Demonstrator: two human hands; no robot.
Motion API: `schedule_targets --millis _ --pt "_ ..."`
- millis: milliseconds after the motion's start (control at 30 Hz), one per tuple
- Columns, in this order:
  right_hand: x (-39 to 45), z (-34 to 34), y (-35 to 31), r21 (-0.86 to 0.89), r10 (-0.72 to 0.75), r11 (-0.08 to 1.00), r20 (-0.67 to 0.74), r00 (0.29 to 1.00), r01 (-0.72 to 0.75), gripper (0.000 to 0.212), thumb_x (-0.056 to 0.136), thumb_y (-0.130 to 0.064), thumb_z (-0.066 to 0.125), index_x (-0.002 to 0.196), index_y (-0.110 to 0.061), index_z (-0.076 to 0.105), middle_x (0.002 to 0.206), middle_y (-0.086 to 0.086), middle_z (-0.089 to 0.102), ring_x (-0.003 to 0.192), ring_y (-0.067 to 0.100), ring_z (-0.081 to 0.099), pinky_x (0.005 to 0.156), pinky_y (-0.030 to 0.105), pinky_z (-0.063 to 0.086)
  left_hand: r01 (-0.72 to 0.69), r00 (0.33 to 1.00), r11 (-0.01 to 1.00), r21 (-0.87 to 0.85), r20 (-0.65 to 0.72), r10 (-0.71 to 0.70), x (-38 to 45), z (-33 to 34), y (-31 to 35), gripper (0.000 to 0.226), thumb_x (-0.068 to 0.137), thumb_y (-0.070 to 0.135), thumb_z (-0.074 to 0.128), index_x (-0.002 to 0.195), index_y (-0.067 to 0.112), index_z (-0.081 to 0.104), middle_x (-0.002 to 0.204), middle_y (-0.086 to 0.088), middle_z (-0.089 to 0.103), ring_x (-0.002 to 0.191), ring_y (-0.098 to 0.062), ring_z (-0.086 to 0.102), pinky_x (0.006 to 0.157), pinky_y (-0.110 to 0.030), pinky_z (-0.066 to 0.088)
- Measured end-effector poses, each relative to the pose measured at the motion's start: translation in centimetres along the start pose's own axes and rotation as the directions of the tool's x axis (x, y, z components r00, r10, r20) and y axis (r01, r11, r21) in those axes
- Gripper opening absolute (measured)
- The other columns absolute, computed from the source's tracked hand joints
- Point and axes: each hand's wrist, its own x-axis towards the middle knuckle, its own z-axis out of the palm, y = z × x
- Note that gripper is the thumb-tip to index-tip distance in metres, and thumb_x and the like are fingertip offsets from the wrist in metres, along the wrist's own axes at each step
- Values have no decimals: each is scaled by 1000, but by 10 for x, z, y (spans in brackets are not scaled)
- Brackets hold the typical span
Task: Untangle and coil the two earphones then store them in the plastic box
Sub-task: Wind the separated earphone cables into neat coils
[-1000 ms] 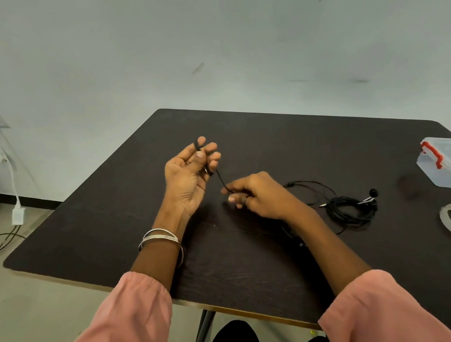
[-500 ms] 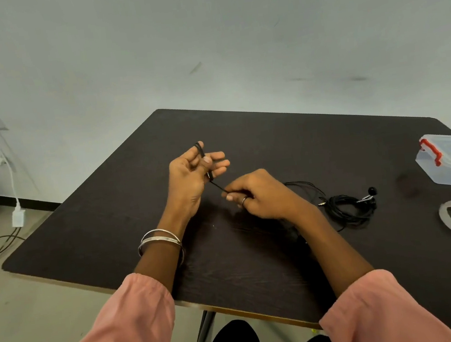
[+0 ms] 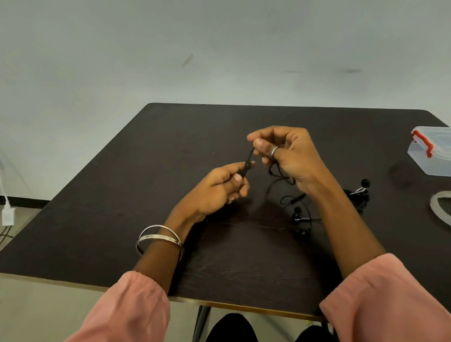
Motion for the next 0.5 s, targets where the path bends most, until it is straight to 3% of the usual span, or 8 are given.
schedule_targets --millis 167,300,400,500 --pt "7 -9 17 -298 -99 952 -69 993 75 13 90 -5 62 93 -12 72 84 -3 69 73 -2 63 68 17 49 6 999 969 -249 49 7 -1 -4 1 27 103 13 34 122 6 52 63 3 41 51 -5 29 48 -19 24" --pt "7 -2 32 -570 -177 807 19 984 156 15 91 -28 56 91 -27 71 86 -12 68 86 11 64 82 52 48 10 998 889 -459 55 17 -1 -6 4 31 102 18 31 115 2 55 55 6 36 46 -2 24 45 -20 17" --pt "6 2 28 -613 -189 771 36 981 171 23 92 -34 48 88 -27 69 80 -13 63 83 14 61 81 58 44 3 998 832 -554 51 31 -3 -11 6 35 101 23 34 114 2 59 54 7 32 44 -3 21 44 -22 15" --pt "4 3 24 -598 -271 778 -44 962 192 21 96 -26 50 88 -20 68 81 -18 60 86 11 57 87 56 41 42 999 860 -509 45 -22 -3 -12 6 35 101 22 34 110 1 61 52 6 29 43 -4 19 44 -22 13"
